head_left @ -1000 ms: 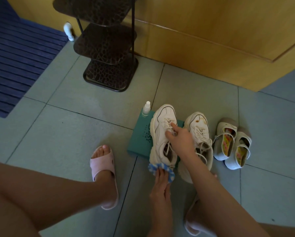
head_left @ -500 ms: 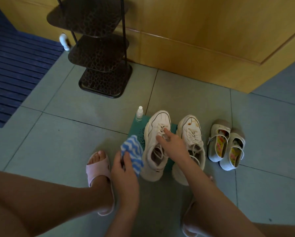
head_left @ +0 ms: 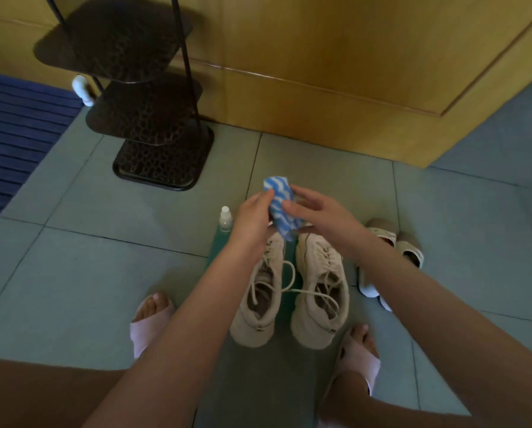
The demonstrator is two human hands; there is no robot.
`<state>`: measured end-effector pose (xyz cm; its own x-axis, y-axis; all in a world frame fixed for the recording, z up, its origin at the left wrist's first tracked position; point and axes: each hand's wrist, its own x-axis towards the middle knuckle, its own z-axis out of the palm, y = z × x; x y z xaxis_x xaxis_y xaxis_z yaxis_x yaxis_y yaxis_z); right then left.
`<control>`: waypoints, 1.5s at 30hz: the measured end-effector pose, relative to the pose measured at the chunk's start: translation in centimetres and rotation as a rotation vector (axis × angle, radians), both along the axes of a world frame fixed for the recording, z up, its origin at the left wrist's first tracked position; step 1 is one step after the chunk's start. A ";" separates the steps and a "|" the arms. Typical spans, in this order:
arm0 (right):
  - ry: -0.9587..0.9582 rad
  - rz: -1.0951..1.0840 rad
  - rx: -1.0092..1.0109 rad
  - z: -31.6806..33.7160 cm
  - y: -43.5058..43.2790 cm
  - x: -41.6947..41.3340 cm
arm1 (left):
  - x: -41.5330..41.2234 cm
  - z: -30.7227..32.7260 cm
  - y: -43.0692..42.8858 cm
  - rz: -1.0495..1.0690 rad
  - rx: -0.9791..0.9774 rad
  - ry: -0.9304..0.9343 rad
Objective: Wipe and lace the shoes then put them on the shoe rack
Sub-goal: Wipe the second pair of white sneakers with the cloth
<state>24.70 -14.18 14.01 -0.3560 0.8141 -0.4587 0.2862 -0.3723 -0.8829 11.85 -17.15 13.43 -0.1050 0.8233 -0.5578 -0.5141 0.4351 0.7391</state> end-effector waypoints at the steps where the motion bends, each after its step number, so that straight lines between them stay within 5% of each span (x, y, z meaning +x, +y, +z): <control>1: -0.027 -0.016 -0.007 0.0 1.0 0.7 | 0.5 0.3 0.8 -0.016 -0.028 -0.075; 7: -0.174 -0.107 0.039 -0.1 5.8 5.4 | 3.7 -0.4 3.9 -0.191 -0.006 -0.089; 12: -0.281 -0.097 0.116 -1.0 8.9 9.7 | 5.8 -3.5 3.9 -0.275 -0.048 0.425; 14: -0.328 -0.029 0.177 -2.0 9.4 10.7 | 7.1 -4.7 2.7 -0.324 -0.035 0.644; 18: -0.441 0.170 0.233 -6.1 8.7 11.1 | 10.0 -6.9 0.0 -0.410 -0.061 0.803; 25: -0.396 0.633 0.657 -12.6 5.7 10.7 | 12.3 -9.7 -2.1 -0.371 -0.123 0.881; 29: -0.382 0.707 0.837 -14.3 5.9 11.1 | 12.2 -10.0 -1.9 -0.466 -0.178 1.027; 37: -0.378 0.441 0.868 -15.4 6.8 11.3 | 11.7 -9.1 -1.9 -0.530 -0.165 1.141; 42: -0.435 0.048 0.520 -15.5 7.4 13.5 | 11.6 -9.1 -2.3 -0.518 -0.172 1.121; 45: -0.327 -0.008 0.564 -14.4 6.7 14.2 | 11.5 -9.1 -2.5 -0.503 -0.148 1.100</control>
